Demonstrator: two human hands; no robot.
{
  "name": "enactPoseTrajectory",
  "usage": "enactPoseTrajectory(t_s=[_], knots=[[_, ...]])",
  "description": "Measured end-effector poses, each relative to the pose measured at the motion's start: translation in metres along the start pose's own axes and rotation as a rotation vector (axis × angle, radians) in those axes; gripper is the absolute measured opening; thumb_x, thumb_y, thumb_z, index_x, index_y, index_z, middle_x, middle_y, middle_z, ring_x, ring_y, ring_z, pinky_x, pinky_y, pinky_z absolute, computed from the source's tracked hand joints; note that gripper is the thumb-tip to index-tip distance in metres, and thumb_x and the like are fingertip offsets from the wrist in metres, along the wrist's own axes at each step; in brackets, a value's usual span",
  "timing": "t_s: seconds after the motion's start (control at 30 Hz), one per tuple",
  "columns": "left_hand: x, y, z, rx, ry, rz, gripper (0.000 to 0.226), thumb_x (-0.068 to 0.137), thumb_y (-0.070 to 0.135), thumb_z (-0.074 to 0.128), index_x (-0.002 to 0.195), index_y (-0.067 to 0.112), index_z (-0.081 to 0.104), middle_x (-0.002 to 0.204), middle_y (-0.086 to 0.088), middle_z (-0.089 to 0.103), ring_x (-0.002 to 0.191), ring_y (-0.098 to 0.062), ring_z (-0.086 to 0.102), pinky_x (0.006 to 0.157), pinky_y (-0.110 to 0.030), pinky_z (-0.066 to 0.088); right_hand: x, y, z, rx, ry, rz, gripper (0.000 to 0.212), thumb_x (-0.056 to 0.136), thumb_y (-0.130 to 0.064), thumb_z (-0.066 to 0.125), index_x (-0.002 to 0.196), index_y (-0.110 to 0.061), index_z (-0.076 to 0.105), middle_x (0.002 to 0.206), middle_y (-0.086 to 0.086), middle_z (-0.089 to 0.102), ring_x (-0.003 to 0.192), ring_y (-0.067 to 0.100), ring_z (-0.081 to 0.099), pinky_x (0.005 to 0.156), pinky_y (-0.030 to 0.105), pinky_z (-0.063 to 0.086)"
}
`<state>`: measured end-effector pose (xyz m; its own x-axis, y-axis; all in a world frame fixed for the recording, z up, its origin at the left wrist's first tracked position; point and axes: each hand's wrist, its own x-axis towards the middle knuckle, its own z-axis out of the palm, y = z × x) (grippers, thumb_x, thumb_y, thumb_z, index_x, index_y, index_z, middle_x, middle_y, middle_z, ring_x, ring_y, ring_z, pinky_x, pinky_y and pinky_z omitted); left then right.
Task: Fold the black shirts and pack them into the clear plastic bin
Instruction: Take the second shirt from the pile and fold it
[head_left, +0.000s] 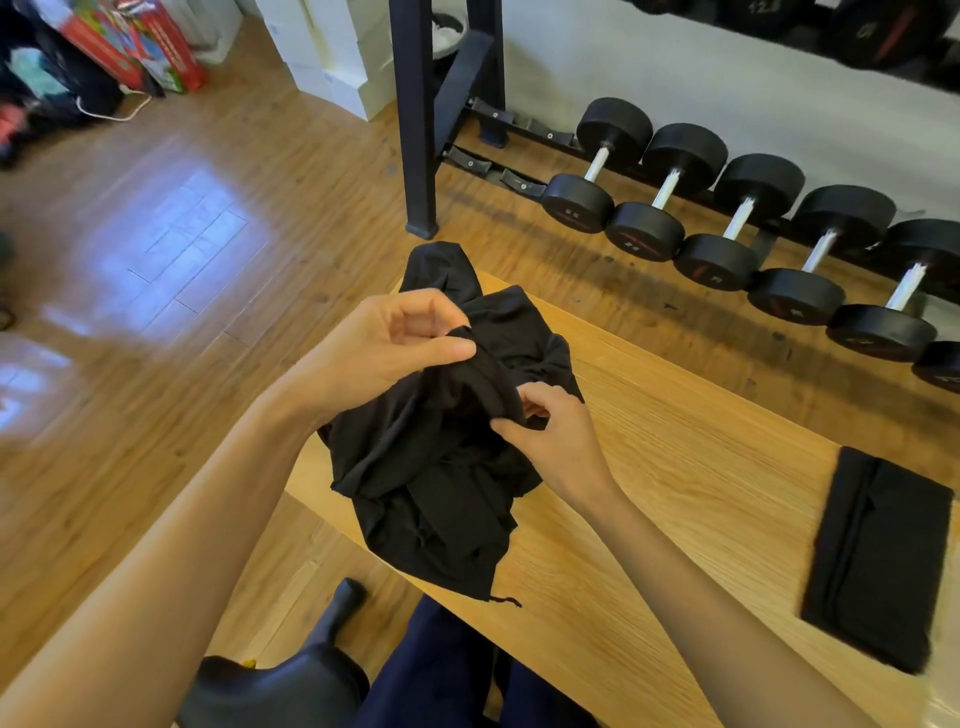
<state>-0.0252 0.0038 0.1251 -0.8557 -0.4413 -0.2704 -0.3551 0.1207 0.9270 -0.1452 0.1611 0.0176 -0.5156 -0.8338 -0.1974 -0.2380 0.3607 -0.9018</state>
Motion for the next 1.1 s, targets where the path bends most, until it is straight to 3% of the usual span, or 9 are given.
enactPoseTrajectory(t_s=[0.13,0.2,0.27,0.4,0.57,0.67,0.83,1.0,1.1], knots=[[-0.009,0.025,0.012,-0.039,-0.017,0.077,0.019,0.088,0.022,0.062,0.098,0.007,0.06,0.092,-0.015,0.074,0.088,-0.025,0.071,0.085,-0.027,0.056,-0.009,-0.003,-0.011,0.051,0.011,0.014,0.016,0.084,-0.007,0.07,0.092,-0.02,0.07,0.091,-0.009,0.069,0.084,0.002,0.061,0.071,0.01,0.043],[-0.013,0.036,0.018,-0.08,-0.02,0.098,0.014,0.089,0.021,0.061,0.096,0.01,0.059,0.087,-0.014,0.074,0.079,-0.019,0.071,0.074,-0.022,0.055,-0.015,-0.005,-0.02,0.117,0.037,0.007,0.023,0.084,-0.001,0.068,0.091,-0.022,0.069,0.092,-0.011,0.069,0.086,0.0,0.062,0.073,0.009,0.044],[-0.016,0.042,0.02,-0.155,0.002,0.109,0.005,0.09,0.016,0.058,0.093,0.013,0.058,0.078,-0.004,0.073,0.069,-0.011,0.068,0.063,-0.016,0.052,-0.021,-0.008,-0.031,0.201,0.071,-0.017,0.028,0.084,0.002,0.068,0.09,-0.025,0.071,0.095,-0.01,0.07,0.09,0.001,0.063,0.077,0.013,0.047],[-0.024,0.049,0.024,-0.261,0.087,0.171,0.003,0.087,0.015,0.055,0.087,0.016,0.058,0.069,0.008,0.07,0.062,-0.003,0.065,0.058,-0.011,0.048,-0.035,-0.018,-0.061,0.312,0.154,-0.062,0.025,0.087,0.0,0.065,0.101,-0.017,0.075,0.101,-0.003,0.072,0.093,0.001,0.063,0.076,0.013,0.048],[-0.03,0.044,0.024,-0.38,0.21,0.198,0.018,0.082,0.022,0.056,0.072,0.03,0.069,0.071,0.011,0.068,0.066,-0.001,0.063,0.061,-0.012,0.049,-0.047,-0.034,-0.104,0.334,0.166,-0.092,0.028,0.09,-0.003,0.062,0.098,-0.028,0.071,0.093,-0.016,0.072,0.089,-0.007,0.064,0.074,0.007,0.046],[-0.028,0.024,0.016,-0.438,0.272,0.138,0.01,0.08,0.033,0.063,0.085,0.027,0.07,0.085,0.007,0.07,0.078,-0.005,0.065,0.068,-0.016,0.052,-0.048,-0.033,-0.112,0.348,0.102,-0.07,0.018,0.091,-0.009,0.062,0.098,-0.022,0.073,0.089,-0.015,0.074,0.088,-0.005,0.066,0.073,0.007,0.046],[-0.029,-0.032,0.002,-0.504,0.403,-0.062,0.028,0.08,0.032,0.067,0.102,0.015,0.067,0.104,-0.003,0.073,0.1,-0.016,0.068,0.083,-0.021,0.054,-0.037,-0.012,-0.088,0.3,-0.006,0.002,0.012,0.09,-0.018,0.066,0.094,-0.016,0.077,0.091,0.001,0.073,0.086,0.003,0.064,0.07,0.014,0.047],[-0.033,-0.066,-0.003,-0.604,0.534,-0.225,0.012,0.098,0.013,0.053,0.1,0.012,0.065,0.098,-0.001,0.075,0.093,-0.012,0.071,0.074,-0.019,0.056,-0.018,0.002,-0.053,0.302,-0.056,0.092,0.011,0.087,-0.015,0.07,0.095,-0.017,0.077,0.089,-0.007,0.075,0.085,0.002,0.068,0.072,0.012,0.049],[-0.031,-0.078,-0.01,-0.558,0.592,-0.272,0.01,0.097,0.012,0.056,0.098,0.012,0.066,0.096,-0.002,0.075,0.09,-0.013,0.071,0.078,-0.023,0.057,-0.007,0.006,-0.034,0.243,-0.055,0.114,0.008,0.085,-0.014,0.073,0.092,-0.014,0.076,0.088,-0.007,0.074,0.083,0.005,0.068,0.075,0.017,0.051]])
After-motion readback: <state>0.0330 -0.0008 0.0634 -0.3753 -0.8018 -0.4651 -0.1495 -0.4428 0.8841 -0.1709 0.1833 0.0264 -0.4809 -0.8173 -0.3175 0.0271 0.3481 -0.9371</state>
